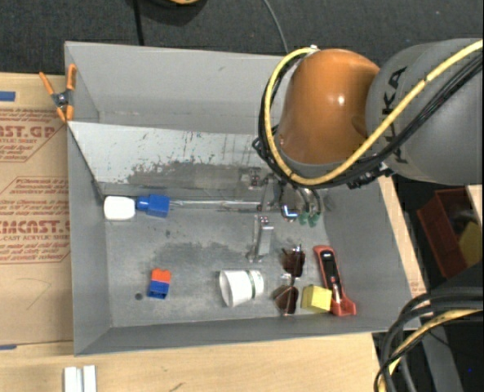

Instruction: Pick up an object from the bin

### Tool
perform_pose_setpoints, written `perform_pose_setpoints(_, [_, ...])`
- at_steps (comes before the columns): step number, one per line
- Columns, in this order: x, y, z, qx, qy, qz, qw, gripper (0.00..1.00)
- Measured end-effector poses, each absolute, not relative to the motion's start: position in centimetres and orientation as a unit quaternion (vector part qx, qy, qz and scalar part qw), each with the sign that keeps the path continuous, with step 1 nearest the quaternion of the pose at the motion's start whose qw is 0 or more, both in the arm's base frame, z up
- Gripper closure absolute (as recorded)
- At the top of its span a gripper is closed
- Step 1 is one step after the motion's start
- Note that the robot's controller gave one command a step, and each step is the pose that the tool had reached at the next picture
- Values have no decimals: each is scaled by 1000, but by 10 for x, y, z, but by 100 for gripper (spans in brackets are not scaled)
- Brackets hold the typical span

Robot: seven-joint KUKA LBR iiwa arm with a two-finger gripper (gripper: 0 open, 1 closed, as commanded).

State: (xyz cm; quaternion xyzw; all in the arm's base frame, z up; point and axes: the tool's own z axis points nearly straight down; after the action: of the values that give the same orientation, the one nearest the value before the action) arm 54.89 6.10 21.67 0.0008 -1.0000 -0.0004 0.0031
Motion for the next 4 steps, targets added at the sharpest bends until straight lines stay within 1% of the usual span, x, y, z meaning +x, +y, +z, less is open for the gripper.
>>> perform_pose_setpoints(1, [550, 61, 221, 0, -1000, -1, -1, 0])
perform_pose_setpoints(2, [540, 49, 190, 21, -1000, -1, -5, 0])
perform_pose_setpoints(3, [520, 33, 129, 29, -1000, -1, -2, 0])
perform_pose_setpoints(4, [504, 12, 98, 8, -1000, -2, -1, 0])
